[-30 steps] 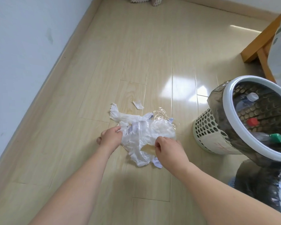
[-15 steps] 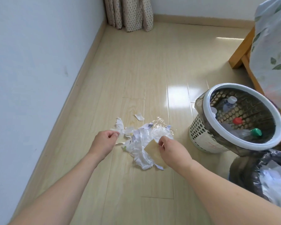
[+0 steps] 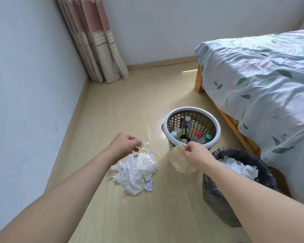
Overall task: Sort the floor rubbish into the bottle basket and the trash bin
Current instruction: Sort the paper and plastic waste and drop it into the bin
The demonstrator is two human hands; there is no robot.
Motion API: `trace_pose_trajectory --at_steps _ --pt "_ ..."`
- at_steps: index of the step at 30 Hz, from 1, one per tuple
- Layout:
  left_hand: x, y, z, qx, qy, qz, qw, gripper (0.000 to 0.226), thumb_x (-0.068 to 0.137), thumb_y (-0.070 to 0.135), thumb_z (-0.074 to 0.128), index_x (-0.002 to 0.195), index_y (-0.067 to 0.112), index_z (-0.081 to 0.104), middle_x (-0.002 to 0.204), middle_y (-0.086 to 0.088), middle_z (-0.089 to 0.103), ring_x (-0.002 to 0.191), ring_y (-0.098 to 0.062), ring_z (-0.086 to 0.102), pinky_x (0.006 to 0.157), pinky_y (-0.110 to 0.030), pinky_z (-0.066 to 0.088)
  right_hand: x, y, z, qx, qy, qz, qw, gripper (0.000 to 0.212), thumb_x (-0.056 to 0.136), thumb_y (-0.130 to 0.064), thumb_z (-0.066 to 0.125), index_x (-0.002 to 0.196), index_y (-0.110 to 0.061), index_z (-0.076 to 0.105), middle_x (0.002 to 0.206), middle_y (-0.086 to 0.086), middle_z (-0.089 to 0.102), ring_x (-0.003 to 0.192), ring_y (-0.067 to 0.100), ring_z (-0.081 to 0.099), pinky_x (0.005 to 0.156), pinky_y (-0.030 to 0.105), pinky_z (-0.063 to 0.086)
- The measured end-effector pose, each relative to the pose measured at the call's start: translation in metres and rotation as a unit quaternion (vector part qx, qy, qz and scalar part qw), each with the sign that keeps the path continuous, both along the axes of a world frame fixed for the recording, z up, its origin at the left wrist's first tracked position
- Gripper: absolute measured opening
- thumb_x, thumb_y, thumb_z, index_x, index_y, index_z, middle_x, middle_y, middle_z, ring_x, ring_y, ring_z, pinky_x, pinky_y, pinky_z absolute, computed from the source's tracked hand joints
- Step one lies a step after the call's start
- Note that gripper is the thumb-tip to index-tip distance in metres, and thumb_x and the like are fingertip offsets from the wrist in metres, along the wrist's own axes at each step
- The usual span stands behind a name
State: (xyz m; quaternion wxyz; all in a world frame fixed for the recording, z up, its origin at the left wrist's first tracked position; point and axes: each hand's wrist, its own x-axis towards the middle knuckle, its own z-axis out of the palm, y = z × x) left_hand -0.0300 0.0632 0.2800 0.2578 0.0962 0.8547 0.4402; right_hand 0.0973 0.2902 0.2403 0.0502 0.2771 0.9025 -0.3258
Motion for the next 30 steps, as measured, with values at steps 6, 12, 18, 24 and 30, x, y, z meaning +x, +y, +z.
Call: trace_pose_trajectory --at_steps 6,12,18,24,30 --pt "0.065 0.117 0.026 0.031 -0.028 -0.089 0.995 0.014 0.089 0.013 0.065 0.092 0.003 0.074 0.088 -0.009 0.074 0.074 -0.015 0.068 0.076 -0.031 0.051 0.079 0.098 -0.010 -0.021 -0.030 -0.105 0.994 0.014 0.090 -0.012 0.048 0.086 -0.013 0.061 0.086 0.003 0.063 0.082 0.020 0.059 0.067 0.030 0.046" --pt "0.126 0.234 -0.009 -0.011 -0.032 -0.181 0.983 0.018 0.090 0.019 0.062 0.089 0.009 0.077 0.088 -0.014 0.075 0.075 -0.015 0.067 0.074 -0.029 0.056 0.141 0.184 -0.036 -0.069 -0.042 -0.178 0.981 0.020 0.087 -0.007 0.044 0.084 -0.014 0.062 0.089 0.004 0.064 0.083 0.022 0.058 0.065 0.027 0.041" --pt "0.167 0.305 -0.075 -0.152 0.049 -0.319 0.934 0.023 0.088 0.018 0.046 0.084 0.016 0.068 0.084 -0.008 0.068 0.068 -0.018 0.055 0.064 -0.037 0.053 0.153 0.214 -0.076 -0.130 -0.058 -0.214 0.966 0.024 0.084 -0.002 0.041 0.066 -0.017 0.047 0.070 0.000 0.045 0.067 0.018 0.042 0.057 0.027 0.036" --pt "0.176 0.325 -0.129 -0.302 0.098 -0.452 0.834 0.044 0.095 0.015 0.040 0.136 0.018 0.056 0.142 -0.002 0.050 0.121 -0.022 0.055 0.101 -0.034 0.047 0.149 0.229 -0.107 -0.170 -0.082 -0.208 0.960 0.023 0.090 -0.008 0.044 0.104 -0.020 0.057 0.117 0.010 0.052 0.109 0.024 0.049 0.095 0.036 0.044" --pt "0.161 0.306 -0.115 -0.314 0.142 -0.444 0.827 0.043 0.094 0.015 0.040 0.133 0.017 0.055 0.141 -0.004 0.048 0.120 -0.024 0.054 0.099 -0.036 0.047 0.150 0.218 -0.091 -0.130 -0.097 -0.190 0.968 0.058 0.095 -0.012 0.043 0.151 -0.015 0.030 0.152 0.008 0.037 0.138 0.029 0.037 0.112 0.041 0.035"
